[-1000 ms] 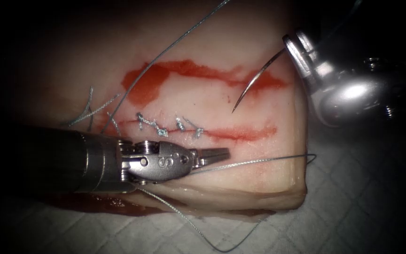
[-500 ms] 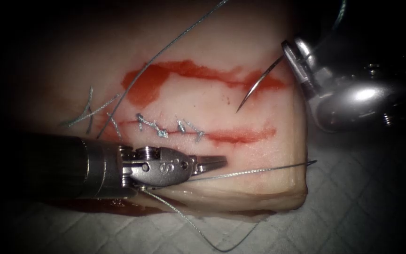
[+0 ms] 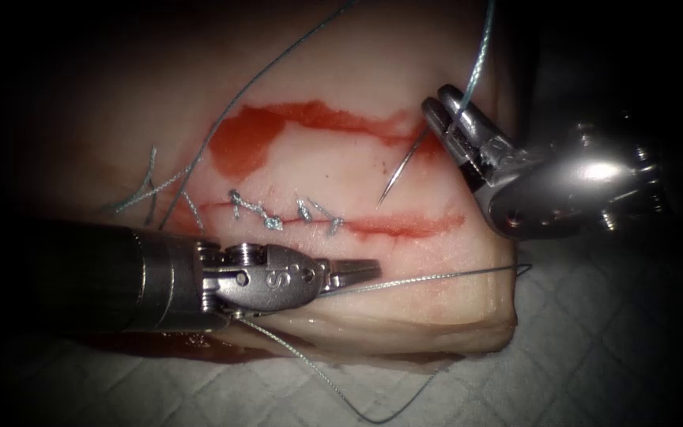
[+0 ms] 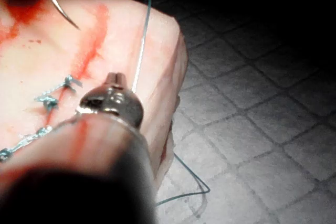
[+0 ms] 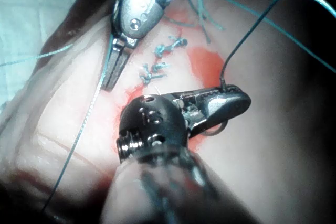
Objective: Wound Closure
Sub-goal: Insert the needle into the skin of the tissue
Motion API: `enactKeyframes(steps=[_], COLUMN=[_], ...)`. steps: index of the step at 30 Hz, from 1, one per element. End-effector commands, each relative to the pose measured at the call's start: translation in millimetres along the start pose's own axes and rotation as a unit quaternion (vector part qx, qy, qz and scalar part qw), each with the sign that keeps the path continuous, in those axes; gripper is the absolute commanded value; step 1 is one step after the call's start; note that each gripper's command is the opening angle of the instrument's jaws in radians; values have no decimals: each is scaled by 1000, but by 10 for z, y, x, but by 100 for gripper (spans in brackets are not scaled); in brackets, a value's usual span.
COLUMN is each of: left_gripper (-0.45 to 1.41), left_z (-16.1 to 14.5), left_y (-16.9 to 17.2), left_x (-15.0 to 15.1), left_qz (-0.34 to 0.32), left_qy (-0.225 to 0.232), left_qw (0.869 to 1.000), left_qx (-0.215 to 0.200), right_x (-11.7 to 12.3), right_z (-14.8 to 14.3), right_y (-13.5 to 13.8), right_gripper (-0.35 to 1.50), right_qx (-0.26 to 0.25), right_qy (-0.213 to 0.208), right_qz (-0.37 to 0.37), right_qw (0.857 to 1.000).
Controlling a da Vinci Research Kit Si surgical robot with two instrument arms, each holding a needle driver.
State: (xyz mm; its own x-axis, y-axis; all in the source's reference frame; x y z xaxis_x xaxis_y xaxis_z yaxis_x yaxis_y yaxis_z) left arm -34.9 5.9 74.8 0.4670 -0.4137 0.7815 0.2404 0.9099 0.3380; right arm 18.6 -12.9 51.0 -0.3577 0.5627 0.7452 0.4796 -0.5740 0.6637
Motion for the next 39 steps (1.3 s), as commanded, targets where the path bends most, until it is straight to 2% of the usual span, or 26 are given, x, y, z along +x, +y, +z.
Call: enactKeyframes(steps=[1, 6, 14, 24, 29, 39], left_gripper=[-45, -45, -45, -45, -45, -45], left_z=[8, 10, 10, 9, 8, 7], left_y=[-1, -3, -3, -3, -3, -3], left_x=[3, 7, 8, 6, 4, 3], left_qz=[1, 1, 2, 1, 0, -1], left_qy=[0, -2, 0, 0, 0, -1], left_qw=[1000, 1000, 1000, 1000, 1000, 1000], left_qx=[0, -2, -1, 0, 0, 1], right_x=[1, 1, 3, 1, 4, 9], right_z=[10, 10, 11, 16, 23, 25], right_y=[4, 4, 6, 15, 30, 30], right_gripper=[-35, -35, -35, -35, -35, -35], right_qx=[-3, -26, -76, -86, -93, -115], right_qy=[-2, 0, -25, -35, -57, -81], right_qz=[-5, -24, -89, -101, -111, -140], right_qw=[1000, 999, 993, 991, 988, 980])
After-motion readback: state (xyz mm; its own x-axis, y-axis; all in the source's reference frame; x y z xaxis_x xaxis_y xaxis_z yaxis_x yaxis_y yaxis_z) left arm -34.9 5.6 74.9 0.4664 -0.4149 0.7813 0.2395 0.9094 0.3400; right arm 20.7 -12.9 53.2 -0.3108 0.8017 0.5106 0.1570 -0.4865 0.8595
